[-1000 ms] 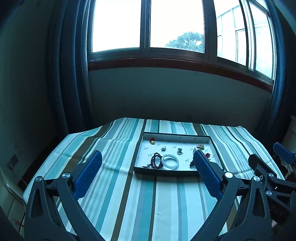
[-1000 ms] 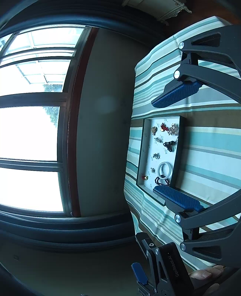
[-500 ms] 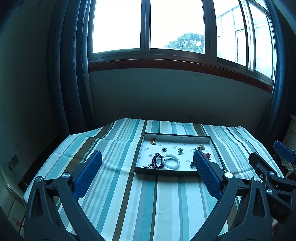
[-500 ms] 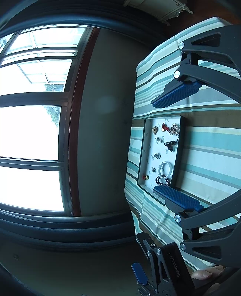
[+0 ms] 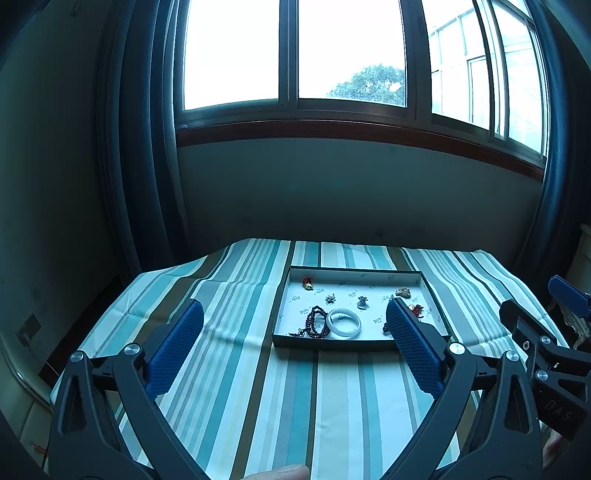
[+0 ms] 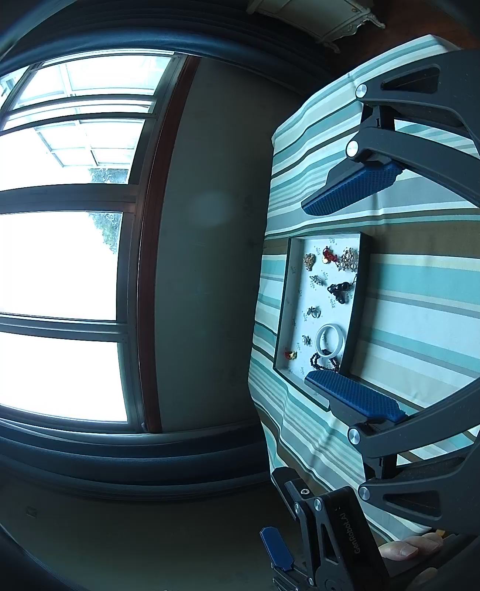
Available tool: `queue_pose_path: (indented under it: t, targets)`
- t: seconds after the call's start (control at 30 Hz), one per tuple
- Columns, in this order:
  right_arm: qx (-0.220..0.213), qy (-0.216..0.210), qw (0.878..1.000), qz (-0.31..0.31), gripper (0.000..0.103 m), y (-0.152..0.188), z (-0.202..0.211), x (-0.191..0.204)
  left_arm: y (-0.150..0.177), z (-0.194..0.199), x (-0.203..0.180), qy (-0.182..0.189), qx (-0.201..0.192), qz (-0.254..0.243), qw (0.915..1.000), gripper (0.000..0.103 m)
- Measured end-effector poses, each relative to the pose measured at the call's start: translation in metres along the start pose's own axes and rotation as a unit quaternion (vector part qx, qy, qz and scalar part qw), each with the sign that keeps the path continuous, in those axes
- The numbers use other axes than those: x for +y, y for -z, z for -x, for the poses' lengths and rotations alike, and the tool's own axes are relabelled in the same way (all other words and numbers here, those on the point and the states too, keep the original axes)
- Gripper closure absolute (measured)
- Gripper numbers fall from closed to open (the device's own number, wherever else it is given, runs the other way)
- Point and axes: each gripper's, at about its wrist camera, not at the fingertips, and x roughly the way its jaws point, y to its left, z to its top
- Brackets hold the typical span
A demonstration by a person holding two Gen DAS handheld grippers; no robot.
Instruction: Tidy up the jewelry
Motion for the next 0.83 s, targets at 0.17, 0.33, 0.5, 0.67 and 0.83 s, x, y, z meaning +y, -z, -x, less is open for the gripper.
queue_pose_path:
  t: [0.17, 0.33, 0.5, 0.67, 0.83]
  targets:
    - [0.004, -0.002, 1.0, 0.002, 0.018, -0.001, -0.001, -0.002, -0.001, -0.002, 0.001, -0.001, 0.001, -0.007, 1.0, 0.002]
    - [0.006, -0.004, 1.0, 0.003, 0.018, -0.001, -0.002, -0.005, -0.001, -0.004, 0.002, 0.0, 0.003, -0.006, 1.0, 0.002]
    - [0.012, -0.004, 1.0, 0.002, 0.018, 0.0, -0.007, -0.007, 0.0, -0.006, 0.001, -0.009, -0.004, -0.012, 0.9999, 0.002]
    - [0.026, 0.0, 1.0, -0.002, 0.018, 0.004, -0.021, -0.016, 0.003, -0.021, 0.004, -0.015, 0.007, -0.014, 0.9998, 0.002]
    - [0.041, 0.013, 0.999, -0.019, 0.018, 0.011, -0.047, -0.04, 0.014, -0.063, 0.02, -0.024, 0.055, -0.004, 0.9982, 0.002]
